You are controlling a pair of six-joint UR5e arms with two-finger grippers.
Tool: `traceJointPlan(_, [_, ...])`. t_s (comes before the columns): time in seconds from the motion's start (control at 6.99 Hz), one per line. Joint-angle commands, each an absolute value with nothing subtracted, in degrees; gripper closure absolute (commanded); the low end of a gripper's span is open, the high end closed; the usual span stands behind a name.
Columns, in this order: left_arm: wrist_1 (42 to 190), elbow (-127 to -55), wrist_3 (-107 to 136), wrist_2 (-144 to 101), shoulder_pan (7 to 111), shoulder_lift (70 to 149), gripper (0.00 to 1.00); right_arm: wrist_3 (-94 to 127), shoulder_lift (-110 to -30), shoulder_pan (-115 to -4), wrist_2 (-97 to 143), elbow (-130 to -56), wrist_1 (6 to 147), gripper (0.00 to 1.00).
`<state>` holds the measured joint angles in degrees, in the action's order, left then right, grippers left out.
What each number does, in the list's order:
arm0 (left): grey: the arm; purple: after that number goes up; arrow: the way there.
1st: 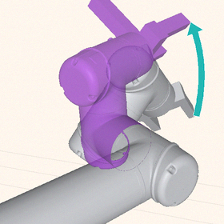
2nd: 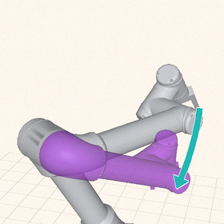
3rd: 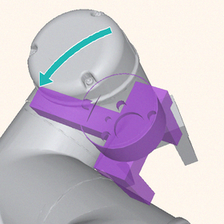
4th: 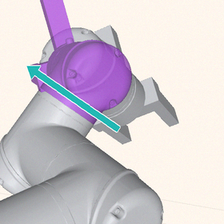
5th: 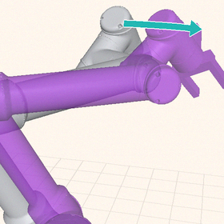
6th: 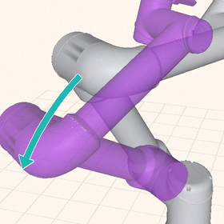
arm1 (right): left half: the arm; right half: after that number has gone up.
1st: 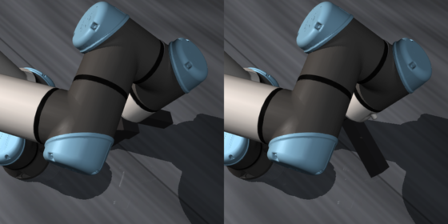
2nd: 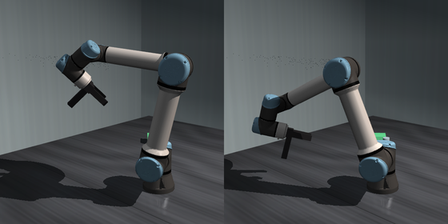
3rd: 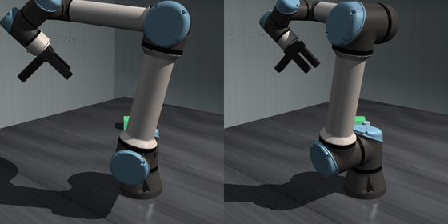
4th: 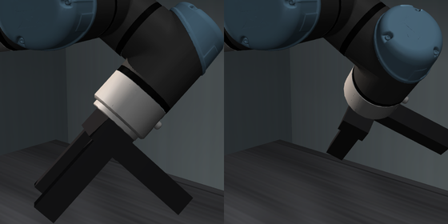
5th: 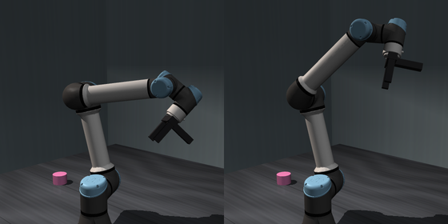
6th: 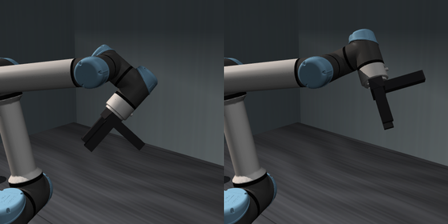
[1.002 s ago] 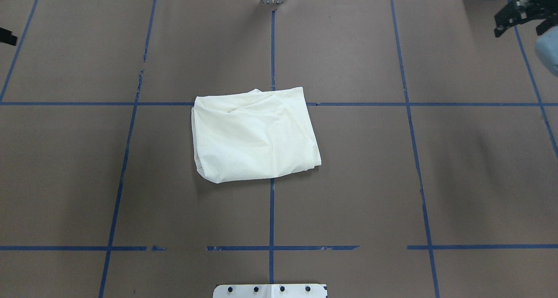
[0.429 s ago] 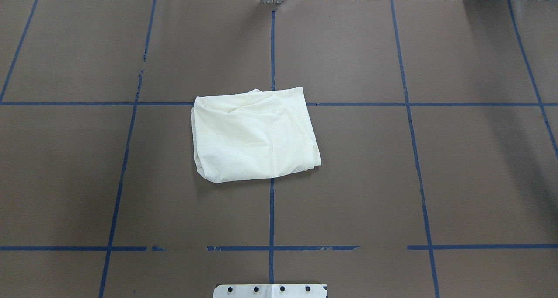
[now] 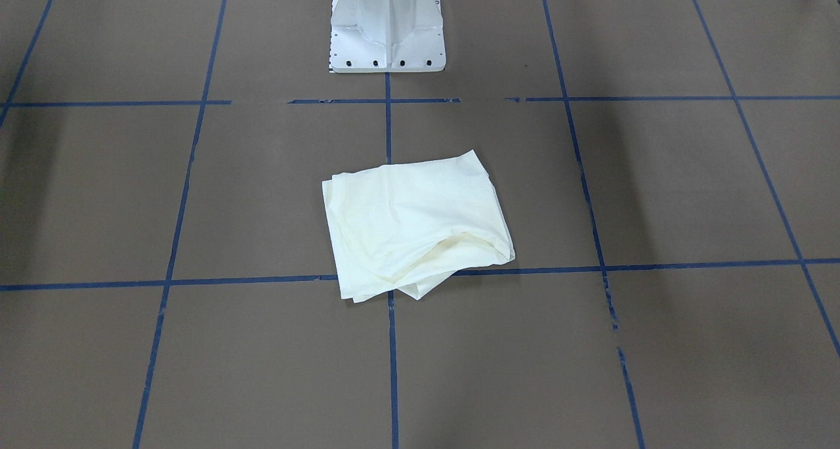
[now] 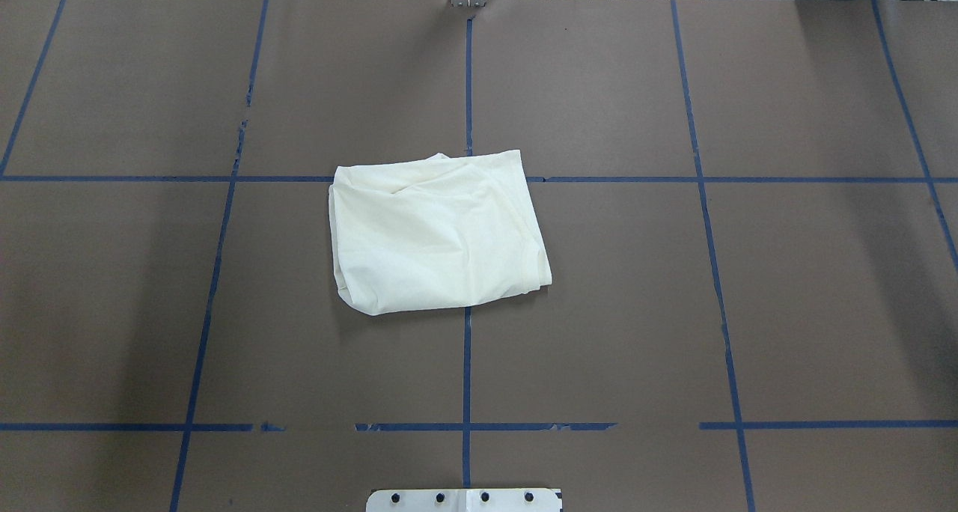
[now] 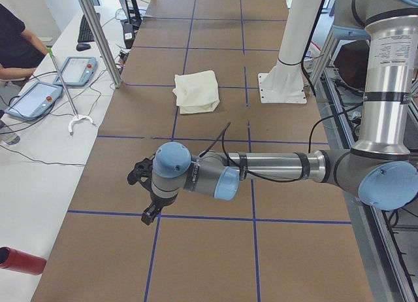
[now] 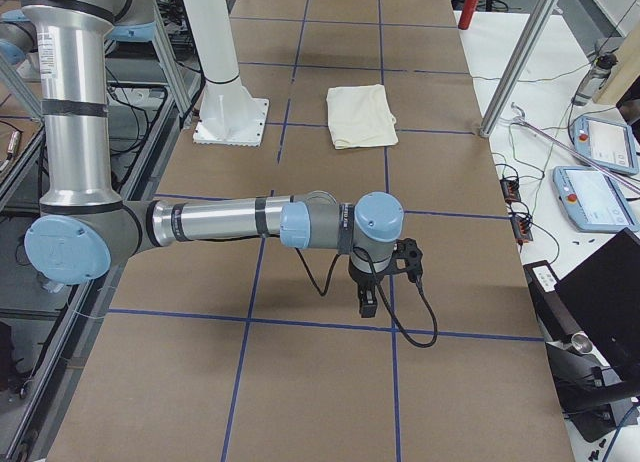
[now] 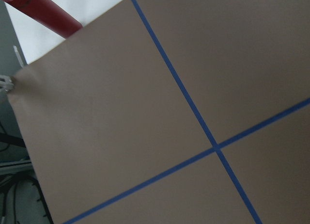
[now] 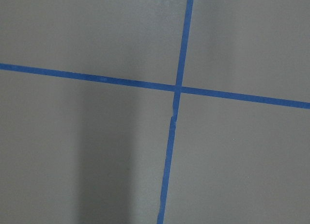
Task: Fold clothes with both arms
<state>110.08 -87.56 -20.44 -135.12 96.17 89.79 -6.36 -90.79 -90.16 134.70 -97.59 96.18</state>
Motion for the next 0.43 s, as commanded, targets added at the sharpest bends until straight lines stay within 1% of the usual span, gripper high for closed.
traceJointPlan(0.0, [114.4, -87.3, -6.3, -131.8, 95.9, 88.3, 0.00, -5.8, -91.9, -91.0, 135.1, -97.5, 96.2, 0.00])
traceJointPlan(0.29, [109.5, -94.1, 3.1, -128.7, 87.6, 87.0, 0.00, -5.5, -94.4, -91.1, 135.3, -97.6, 96.2, 0.00])
